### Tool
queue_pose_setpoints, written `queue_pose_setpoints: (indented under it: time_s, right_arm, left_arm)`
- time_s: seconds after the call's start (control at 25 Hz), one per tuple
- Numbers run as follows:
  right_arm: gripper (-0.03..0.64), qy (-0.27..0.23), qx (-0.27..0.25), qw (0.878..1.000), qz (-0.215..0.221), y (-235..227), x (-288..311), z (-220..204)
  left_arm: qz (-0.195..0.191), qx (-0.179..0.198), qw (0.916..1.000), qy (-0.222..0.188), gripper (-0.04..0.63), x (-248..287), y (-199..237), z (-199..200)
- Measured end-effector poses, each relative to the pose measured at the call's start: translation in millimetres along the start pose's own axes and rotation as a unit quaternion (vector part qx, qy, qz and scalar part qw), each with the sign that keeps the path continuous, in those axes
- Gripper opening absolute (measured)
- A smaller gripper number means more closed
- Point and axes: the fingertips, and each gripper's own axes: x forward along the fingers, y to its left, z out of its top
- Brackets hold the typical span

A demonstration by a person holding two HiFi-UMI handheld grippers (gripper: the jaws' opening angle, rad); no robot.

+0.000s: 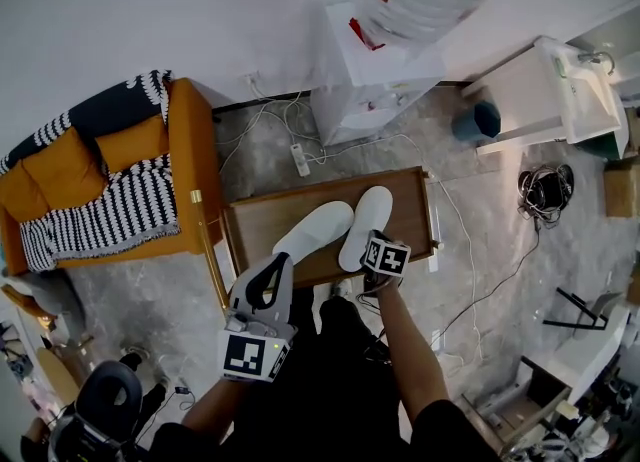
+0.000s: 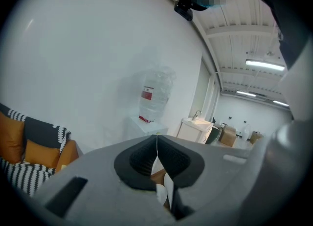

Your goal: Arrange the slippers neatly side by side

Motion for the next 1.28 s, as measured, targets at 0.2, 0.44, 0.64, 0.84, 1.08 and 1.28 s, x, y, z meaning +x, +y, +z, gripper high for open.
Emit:
queue_pose_setpoints:
  time_s: [0.2,0.44,0.64,0.84,1.08,1.28]
  right_arm:
    - [0.015,-0.002,-0.012,1.000,0.004,-4,-4,1]
    - [0.034,-0.008,-0.004,1.000,0.027,-6,-2,1]
    - [0.109,0.010,-0.010,0.999,0.038,-3,6,-4]
    - [0.107,0.016,0.000,0.999,0.036,-7,16,-8]
    - [0.035,0.020,0.000,0.999,0.039,-5,21,-8]
    - [0.026,0.026,-0.033,0.998,0.042,-4,18,-4]
  left_arm:
    - [0.001,-0.004,1.0000,-0.003,0.017,-1,-6,1]
    - [0.021,-0.009,0.9997,-0.008,0.017,-2,-17,-3]
    - [0.036,-0.020,0.9991,-0.009,0.018,-2,-29,-3]
    - [0.043,-0.016,0.9989,-0.010,0.018,-3,-35,-1]
    - [0.054,-0.010,0.9985,-0.005,0.017,-7,-31,-1]
    - [0.058,-0.011,0.9983,-0.003,0.017,-4,-33,-3]
